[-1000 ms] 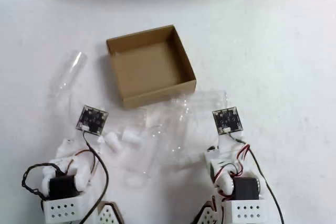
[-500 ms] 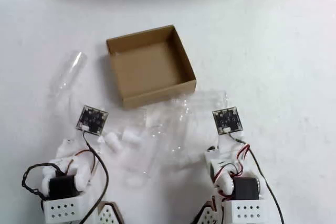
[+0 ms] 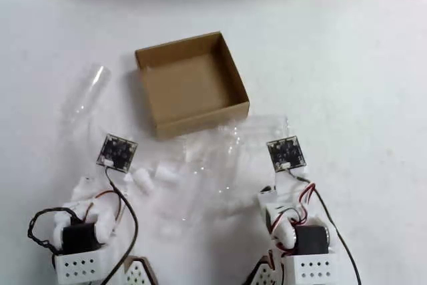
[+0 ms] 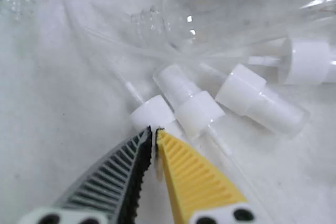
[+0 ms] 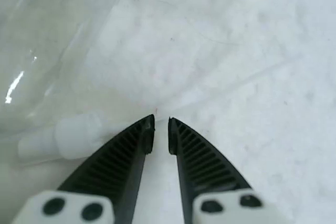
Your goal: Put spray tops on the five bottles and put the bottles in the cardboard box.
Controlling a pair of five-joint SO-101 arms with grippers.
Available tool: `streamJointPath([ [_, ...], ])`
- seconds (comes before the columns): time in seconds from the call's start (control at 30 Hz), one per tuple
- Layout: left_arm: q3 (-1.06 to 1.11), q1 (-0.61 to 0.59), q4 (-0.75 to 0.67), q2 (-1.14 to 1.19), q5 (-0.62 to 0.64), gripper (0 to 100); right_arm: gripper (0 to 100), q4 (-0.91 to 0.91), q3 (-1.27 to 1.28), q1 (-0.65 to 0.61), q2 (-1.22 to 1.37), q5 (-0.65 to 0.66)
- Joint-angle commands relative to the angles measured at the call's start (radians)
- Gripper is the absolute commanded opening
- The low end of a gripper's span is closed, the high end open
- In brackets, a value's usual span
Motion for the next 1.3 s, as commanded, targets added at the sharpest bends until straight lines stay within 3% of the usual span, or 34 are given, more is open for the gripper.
streamJointPath([
  [0.0,-0.003,0.010,0.003,-0.012,-0.006,2,1.7,-0.002,0.009,-0.007,-0.004,-0.002],
  [0.8,-0.009,0.008,-0.008,-0.013,-0.011,2,1.9,-0.002,0.009,0.081,-0.004,-0.002],
  [1.27,-0.187,-0.064,-0.212,-0.013,-0.006,2,2.1,-0.002,0.009,0.084,-0.004,-0.002],
])
